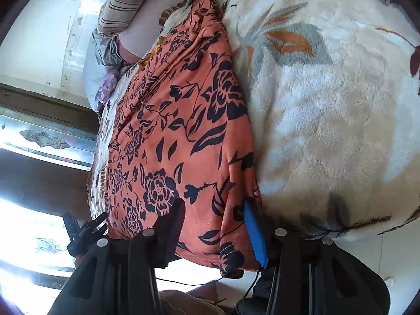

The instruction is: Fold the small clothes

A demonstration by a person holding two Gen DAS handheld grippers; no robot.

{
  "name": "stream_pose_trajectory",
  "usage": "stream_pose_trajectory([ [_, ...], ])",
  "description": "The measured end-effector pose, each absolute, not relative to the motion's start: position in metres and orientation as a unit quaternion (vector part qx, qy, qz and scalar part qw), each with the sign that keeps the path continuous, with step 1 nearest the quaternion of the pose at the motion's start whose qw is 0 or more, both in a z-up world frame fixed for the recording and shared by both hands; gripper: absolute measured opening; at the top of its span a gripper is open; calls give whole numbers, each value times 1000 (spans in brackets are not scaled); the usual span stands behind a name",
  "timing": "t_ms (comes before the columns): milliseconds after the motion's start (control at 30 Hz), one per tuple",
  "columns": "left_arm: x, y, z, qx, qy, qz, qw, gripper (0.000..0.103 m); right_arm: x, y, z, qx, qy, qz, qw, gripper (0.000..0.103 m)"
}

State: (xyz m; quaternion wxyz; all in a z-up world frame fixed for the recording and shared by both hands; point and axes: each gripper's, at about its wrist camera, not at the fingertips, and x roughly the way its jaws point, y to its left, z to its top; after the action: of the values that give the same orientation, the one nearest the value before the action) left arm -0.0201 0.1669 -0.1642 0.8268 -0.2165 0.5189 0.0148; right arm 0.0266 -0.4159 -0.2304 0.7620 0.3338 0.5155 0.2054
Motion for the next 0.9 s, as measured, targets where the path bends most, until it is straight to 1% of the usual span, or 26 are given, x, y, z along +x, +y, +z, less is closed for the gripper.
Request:
stream_pose_trajectory([
  [67,-26,170,-162,-223,517,11,827,85,22,-419,-221,322,508,189,776,51],
  [100,-29,170,-161,-222,516,9,827,85,18,-422,-215,313,500,181,787,58],
  [133,-32,170,-161,-217,517,11,828,85,15,-425,-211,304,493,166,798,75],
  [200,-30,163,-163,-196,522,14,830,85,13,-432,-211,296,489,139,809,89],
  [300,-27,155,-165,-167,530,15,831,85,19,-434,-226,312,511,156,786,89],
  [333,-26,154,-164,-164,529,10,832,81,19,-432,-223,300,511,160,789,88],
  [367,-26,153,-163,-154,530,16,834,61,20,-427,-220,289,512,169,791,86],
  [400,-25,153,-162,-140,534,29,833,47,20,-424,-220,282,517,175,789,70],
  [433,-25,155,-161,-145,534,28,833,45,21,-421,-223,270,528,170,787,51],
  [500,-25,160,-157,-159,533,29,831,26,21,-423,-225,261,535,157,788,40],
  [567,-24,164,-156,-173,533,28,828,25,21,-430,-228,272,535,157,784,36],
  [600,-23,166,-157,-180,534,30,826,28,21,-432,-231,278,534,158,783,37],
  [633,-22,168,-159,-184,535,32,824,33,22,-433,-232,284,534,162,780,40],
  [667,-21,166,-160,-184,536,25,823,47,23,-432,-232,284,535,167,778,44],
  [700,-20,162,-160,-179,535,14,825,59,24,-430,-231,281,534,180,777,57],
  [733,-19,156,-160,-167,536,9,827,64,25,-426,-229,273,535,193,776,67],
  [767,-17,147,-160,-146,538,8,830,71,26,-420,-226,257,538,198,778,71],
  [800,-17,138,-160,-122,538,13,834,71,27,-412,-224,235,542,201,781,75],
  [867,-17,131,-161,-101,534,20,839,71,28,-399,-219,176,553,196,791,75],
  [900,-18,133,-161,-105,531,22,841,66,28,-395,-219,161,555,192,793,75],
])
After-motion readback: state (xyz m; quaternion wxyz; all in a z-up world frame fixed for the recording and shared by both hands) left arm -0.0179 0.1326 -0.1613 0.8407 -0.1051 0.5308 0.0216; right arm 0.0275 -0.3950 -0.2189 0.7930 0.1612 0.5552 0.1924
